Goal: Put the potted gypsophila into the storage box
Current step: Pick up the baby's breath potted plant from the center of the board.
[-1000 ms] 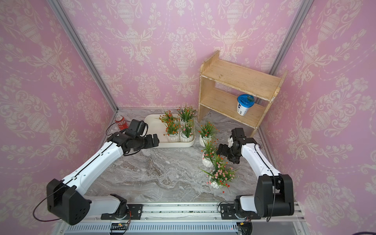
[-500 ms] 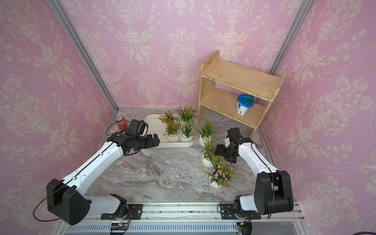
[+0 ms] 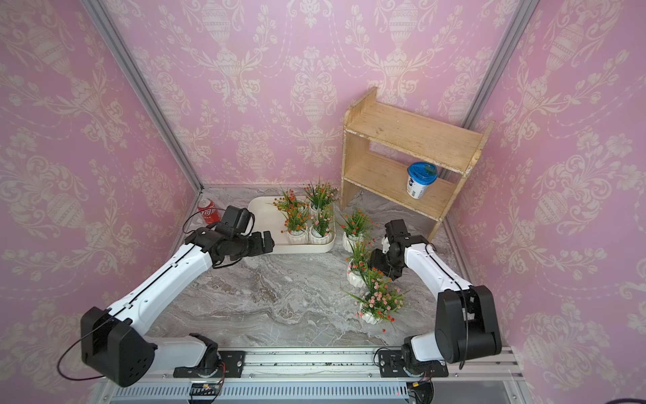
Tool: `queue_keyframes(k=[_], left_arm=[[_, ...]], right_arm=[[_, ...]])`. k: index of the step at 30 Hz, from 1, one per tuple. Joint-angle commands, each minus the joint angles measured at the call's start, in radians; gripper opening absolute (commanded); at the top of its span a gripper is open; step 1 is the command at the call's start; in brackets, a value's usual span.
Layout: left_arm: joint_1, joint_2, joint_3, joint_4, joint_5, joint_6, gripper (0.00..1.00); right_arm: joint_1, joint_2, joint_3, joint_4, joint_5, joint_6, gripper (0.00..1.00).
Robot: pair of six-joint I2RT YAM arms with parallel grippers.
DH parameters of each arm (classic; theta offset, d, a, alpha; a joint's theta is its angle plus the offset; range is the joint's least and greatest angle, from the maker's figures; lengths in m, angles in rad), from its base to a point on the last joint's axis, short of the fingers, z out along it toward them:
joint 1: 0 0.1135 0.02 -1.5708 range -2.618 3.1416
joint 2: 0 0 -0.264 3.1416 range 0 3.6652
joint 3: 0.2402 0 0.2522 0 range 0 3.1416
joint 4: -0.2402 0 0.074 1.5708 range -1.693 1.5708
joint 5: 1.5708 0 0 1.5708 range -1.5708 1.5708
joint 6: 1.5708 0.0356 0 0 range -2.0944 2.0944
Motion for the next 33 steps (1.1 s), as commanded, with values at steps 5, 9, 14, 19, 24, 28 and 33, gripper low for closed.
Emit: queue_keyframes(k=[5,9,14,19,24,28,33], left_arm=[[0.011,-0.005,-0.026,0.007,0.005,-0.015,0.99],[0.012,-0.012,-0.032,0.010,0.002,-0.014,0.99],[0.012,-0.011,-0.036,0.010,0.000,-0.012,0.99],[0.014,-0.009,-0.042,0.018,0.002,-0.015,0.99],[0.014,-0.012,-0.045,0.018,0.002,-0.015,0.99],[0.017,-0.019,-0.048,0.014,0.000,-0.013,0.99],[0.019,-0.025,-0.050,0.013,0.002,-0.013,0.99]], right_arm=[[0.036,0.044,0.033,-0.004,0.062,0.004,0.49],[0.053,0.053,0.036,0.002,0.084,0.007,0.42],[0.066,0.041,0.039,0.006,0.093,0.004,0.30],[0.072,0.037,0.051,-0.005,0.094,-0.005,0.20],[0.073,0.032,0.062,-0.016,0.095,-0.009,0.10],[0.076,0.024,0.081,-0.035,0.107,-0.011,0.10],[0.080,0.010,0.110,-0.067,0.122,-0.022,0.10]])
